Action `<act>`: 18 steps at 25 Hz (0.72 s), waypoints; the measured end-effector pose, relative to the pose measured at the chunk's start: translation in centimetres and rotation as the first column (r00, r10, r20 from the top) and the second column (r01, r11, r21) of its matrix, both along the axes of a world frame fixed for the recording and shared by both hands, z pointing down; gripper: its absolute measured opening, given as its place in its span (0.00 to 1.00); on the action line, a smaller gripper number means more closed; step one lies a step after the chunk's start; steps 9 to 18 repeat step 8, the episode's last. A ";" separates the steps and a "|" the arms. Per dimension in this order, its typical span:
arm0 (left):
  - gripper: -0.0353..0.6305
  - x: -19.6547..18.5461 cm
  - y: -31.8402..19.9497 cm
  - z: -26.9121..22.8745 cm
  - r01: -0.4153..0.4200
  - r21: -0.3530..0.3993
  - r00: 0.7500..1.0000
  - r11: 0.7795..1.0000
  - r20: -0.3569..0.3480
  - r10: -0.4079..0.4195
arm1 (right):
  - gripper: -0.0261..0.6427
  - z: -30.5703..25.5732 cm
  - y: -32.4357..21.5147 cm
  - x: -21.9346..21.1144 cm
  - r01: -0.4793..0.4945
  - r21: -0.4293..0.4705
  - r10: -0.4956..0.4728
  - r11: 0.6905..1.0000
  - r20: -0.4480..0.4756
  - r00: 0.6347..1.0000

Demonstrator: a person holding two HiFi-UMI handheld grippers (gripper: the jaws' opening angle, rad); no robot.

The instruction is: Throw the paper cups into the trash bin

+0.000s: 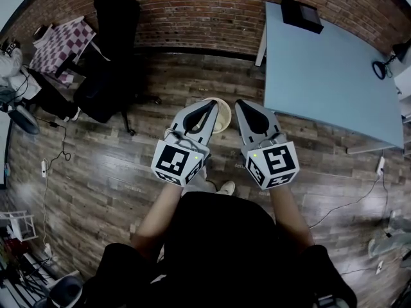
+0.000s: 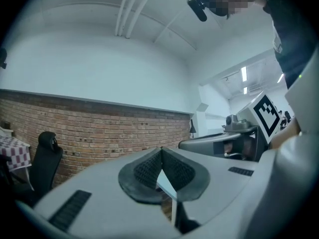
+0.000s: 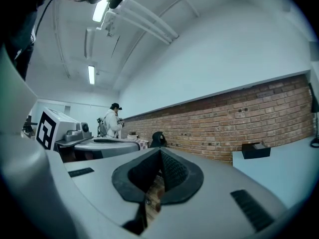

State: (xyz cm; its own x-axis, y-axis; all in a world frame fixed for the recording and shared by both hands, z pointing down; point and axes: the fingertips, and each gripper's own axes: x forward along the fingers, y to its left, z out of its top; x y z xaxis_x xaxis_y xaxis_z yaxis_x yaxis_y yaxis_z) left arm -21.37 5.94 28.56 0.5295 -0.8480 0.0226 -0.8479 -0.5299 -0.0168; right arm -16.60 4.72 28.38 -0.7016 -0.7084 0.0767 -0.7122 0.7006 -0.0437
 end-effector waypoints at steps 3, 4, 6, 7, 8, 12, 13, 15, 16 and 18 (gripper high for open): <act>0.07 -0.1 0.7 -0.4 0.000 0.009 1.000 1.000 0.007 -0.001 | 0.04 -0.1 0.7 0.0 0.002 0.004 -0.002 1.000 0.002 1.000; 0.07 -0.2 1.0 -0.5 0.000 0.012 1.000 1.000 0.007 0.000 | 0.05 -0.1 1.0 0.0 0.001 0.004 -0.001 1.000 0.004 1.000; 0.07 -0.4 1.4 -0.7 0.000 0.015 1.000 1.000 0.007 0.000 | 0.04 -0.2 1.4 -0.2 -0.001 0.003 0.001 1.000 0.007 1.000; 0.07 -0.5 1.6 -0.8 -0.001 0.016 1.000 1.000 0.006 0.001 | 0.05 -0.2 1.6 -0.3 -0.002 0.002 0.002 1.000 0.010 1.000; 0.07 -0.6 1.9 -0.9 -0.001 0.017 1.000 1.000 0.005 0.001 | 0.05 -0.3 1.8 -0.4 -0.002 0.001 0.002 1.000 0.012 1.000; 0.07 -0.6 1.9 -0.9 -0.001 0.017 1.000 1.000 0.005 0.001 | 0.05 -0.3 1.8 -0.4 -0.002 0.001 0.002 1.000 0.012 1.000; 0.07 -0.6 1.9 -0.9 -0.001 0.017 1.000 1.000 0.005 0.001 | 0.05 -0.3 1.8 -0.4 -0.002 0.001 0.002 1.000 0.012 1.000; 0.07 -0.6 1.9 -0.9 -0.001 0.017 1.000 1.000 0.005 0.001 | 0.05 -0.3 1.8 -0.4 -0.002 0.001 0.002 1.000 0.012 1.000; 0.07 -0.6 1.9 -0.9 -0.001 0.017 1.000 1.000 0.005 0.001 | 0.05 -0.3 1.8 -0.4 -0.002 0.001 0.002 1.000 0.012 1.000; 0.07 -0.6 1.9 -0.9 -0.001 0.017 1.000 1.000 0.005 0.001 | 0.05 -0.3 1.8 -0.4 -0.002 0.001 0.002 1.000 0.012 1.000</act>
